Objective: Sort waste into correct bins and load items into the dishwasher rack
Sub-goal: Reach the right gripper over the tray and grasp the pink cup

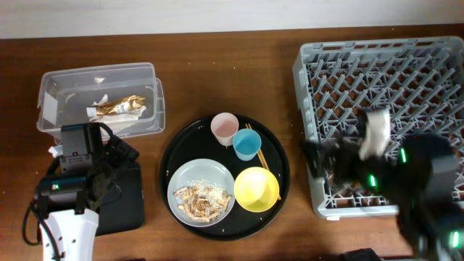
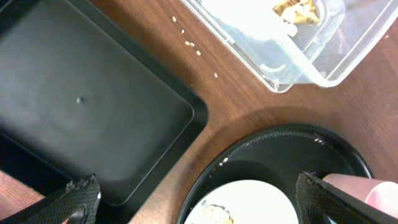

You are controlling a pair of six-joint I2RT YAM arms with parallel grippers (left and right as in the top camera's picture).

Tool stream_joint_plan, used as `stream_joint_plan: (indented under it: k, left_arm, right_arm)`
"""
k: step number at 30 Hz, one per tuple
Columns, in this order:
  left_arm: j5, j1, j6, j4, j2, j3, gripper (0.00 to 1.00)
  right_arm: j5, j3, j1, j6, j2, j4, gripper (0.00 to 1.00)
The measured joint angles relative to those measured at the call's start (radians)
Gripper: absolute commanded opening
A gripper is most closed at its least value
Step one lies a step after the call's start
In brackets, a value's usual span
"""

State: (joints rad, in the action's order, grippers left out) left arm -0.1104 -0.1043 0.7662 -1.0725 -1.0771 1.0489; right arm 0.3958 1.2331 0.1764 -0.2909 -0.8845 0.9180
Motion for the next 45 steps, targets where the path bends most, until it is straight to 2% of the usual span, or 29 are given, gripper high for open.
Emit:
stream_joint_plan:
  k: [3, 7, 10, 15, 16, 17, 18, 19, 20, 21, 24, 35, 38, 43, 45]
  left_arm:
    - [0.000, 0.000, 0.000, 0.003, 0.000, 0.000, 0.99]
    - [0.000, 0.000, 0.000, 0.000, 0.000, 0.000, 0.99]
    - [0.000, 0.000, 0.000, 0.000, 0.000, 0.000, 0.99]
    - [0.000, 0.000, 0.000, 0.000, 0.000, 0.000, 0.99]
    - [0.000, 0.000, 0.000, 0.000, 0.000, 0.000, 0.99]
    - [0.000, 0.000, 0.000, 0.000, 0.000, 0.000, 0.99]
    - [0.000, 0.000, 0.000, 0.000, 0.000, 0.000, 0.99]
    - [0.000, 0.000, 0.000, 0.000, 0.000, 0.000, 1.00]
    - [0.000, 0.000, 0.000, 0.000, 0.000, 0.000, 0.99]
    - [0.000, 0.000, 0.000, 0.000, 0.000, 0.000, 0.99]
    - [0.000, 0.000, 0.000, 0.000, 0.000, 0.000, 0.99]
    - [0.000, 0.000, 0.000, 0.000, 0.000, 0.000, 0.99]
    - [0.000, 0.000, 0.000, 0.000, 0.000, 0.000, 0.99]
    - [0.000, 0.000, 0.000, 0.000, 0.000, 0.000, 0.99]
    - [0.000, 0.000, 0.000, 0.000, 0.000, 0.000, 0.99]
  right_arm:
    - [-0.102, 0.283, 0.140, 0.069, -0.282, 0.177, 0.98]
    - [-0.310, 0.551, 0.375, 0.104, -0.595, 0.326, 0.98]
    - [-0.442, 0.655, 0.498, 0.115, -0.809, 0.351, 0.98]
    - [-0.507, 0.691, 0.563, 0.116, -1.042, 0.286, 0.98]
    - [-0.508, 0.691, 0.564, 0.116, -1.073, 0.277, 0.96]
    - [-0.504, 0.691, 0.564, 0.116, -1.104, 0.262, 0.79]
    - [-0.495, 0.691, 0.564, 0.115, -1.120, 0.251, 0.71]
    - [-0.480, 0.691, 0.564, 0.120, -1.131, 0.239, 0.71]
    - [-0.464, 0.691, 0.564, 0.118, -1.138, 0.225, 0.77]
    - [-0.449, 0.691, 0.564, 0.116, -1.142, 0.209, 0.76]
    - [-0.420, 0.694, 0.565, 0.119, -1.152, 0.159, 0.62]
    - [-0.426, 0.702, 0.565, 0.120, -1.304, 0.113, 0.59]
    - [-0.458, 0.702, 0.565, 0.126, -1.306, 0.115, 0.45]
    - [-0.476, 0.702, 0.567, 0.122, -1.316, 0.114, 0.37]
    - [-0.478, 0.702, 0.567, 0.121, -1.316, 0.114, 0.36]
